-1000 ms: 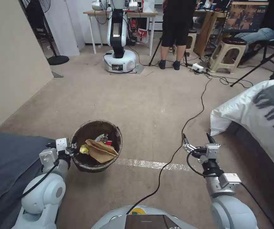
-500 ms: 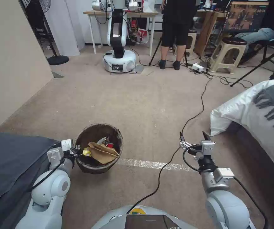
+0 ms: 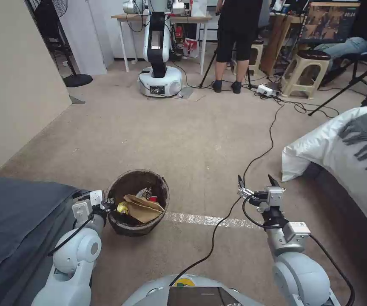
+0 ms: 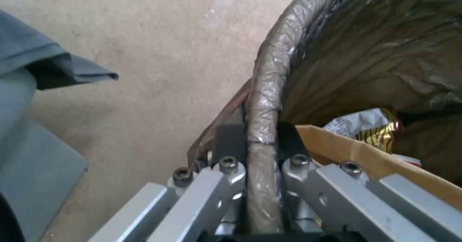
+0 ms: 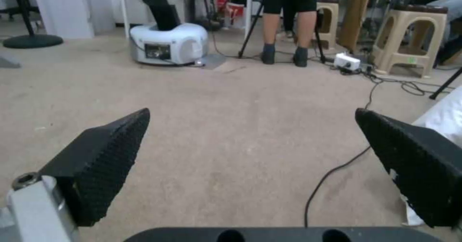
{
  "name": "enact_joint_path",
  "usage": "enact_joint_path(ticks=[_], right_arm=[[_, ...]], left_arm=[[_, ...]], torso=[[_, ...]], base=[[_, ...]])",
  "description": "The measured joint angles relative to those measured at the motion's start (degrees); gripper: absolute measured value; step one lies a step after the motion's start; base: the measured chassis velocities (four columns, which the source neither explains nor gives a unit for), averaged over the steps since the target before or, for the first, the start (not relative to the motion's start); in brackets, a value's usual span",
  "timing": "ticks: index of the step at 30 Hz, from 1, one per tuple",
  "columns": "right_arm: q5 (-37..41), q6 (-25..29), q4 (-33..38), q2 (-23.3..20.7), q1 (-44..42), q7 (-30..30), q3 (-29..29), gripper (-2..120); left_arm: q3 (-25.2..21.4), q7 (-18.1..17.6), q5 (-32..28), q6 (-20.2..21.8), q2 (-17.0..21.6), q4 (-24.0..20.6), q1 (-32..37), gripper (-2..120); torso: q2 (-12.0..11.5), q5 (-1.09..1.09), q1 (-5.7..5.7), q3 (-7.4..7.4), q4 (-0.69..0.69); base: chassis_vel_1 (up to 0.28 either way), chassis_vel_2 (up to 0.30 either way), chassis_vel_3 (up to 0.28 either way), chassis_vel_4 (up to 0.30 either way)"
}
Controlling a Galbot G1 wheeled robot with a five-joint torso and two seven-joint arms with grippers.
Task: Pick up the trash bin, then pick up the garbage from the floor and place it into the trash bin.
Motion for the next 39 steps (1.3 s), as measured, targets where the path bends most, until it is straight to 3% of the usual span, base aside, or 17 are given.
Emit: enact_joint_path(ticks=[12,15,36,38,39], right_arm=[[0.2,0.0,-0.1,0.1,0.1,0.1,-0.2,100],[0.2,0.0,-0.2,0.1,0.1,0.1,-0.2,100],[0.4,-0.2,-0.2,-0.2,0.4,0.6,-0.8,100],[0.4,-0.2,-0.2,-0.3,0.4,0.6,-1.1,100],[0.4,-0.3,-0.2,-0.4,0.5,0.8,-1.3,100]], left_arm=[[0.1,0.4,1.0,-0.1,-0.5,3.5,0.1,3],[0.1,1.9,1.7,-0.1,-0.5,4.5,0.0,3],[-0.3,3.8,3.8,-0.2,-0.4,7.0,-0.7,3],[-0.3,3.8,3.9,-0.2,-0.5,7.0,-0.7,4],[-0.3,3.8,4.2,-0.2,-0.6,7.1,-0.7,11]], torso=[[0.0,0.00,0.00,0.00,0.01],[0.0,0.01,0.00,0.00,0.00],[0.0,0.01,0.00,-0.01,0.01],[0.0,0.01,0.00,-0.01,0.00],[0.0,-0.01,0.00,-0.01,0.00]], base=[[0.000,0.000,0.000,0.000],[0.000,0.000,0.000,0.000],[0.000,0.000,0.000,0.000],[0.000,0.000,0.000,0.000],[0.000,0.000,0.000,0.000]])
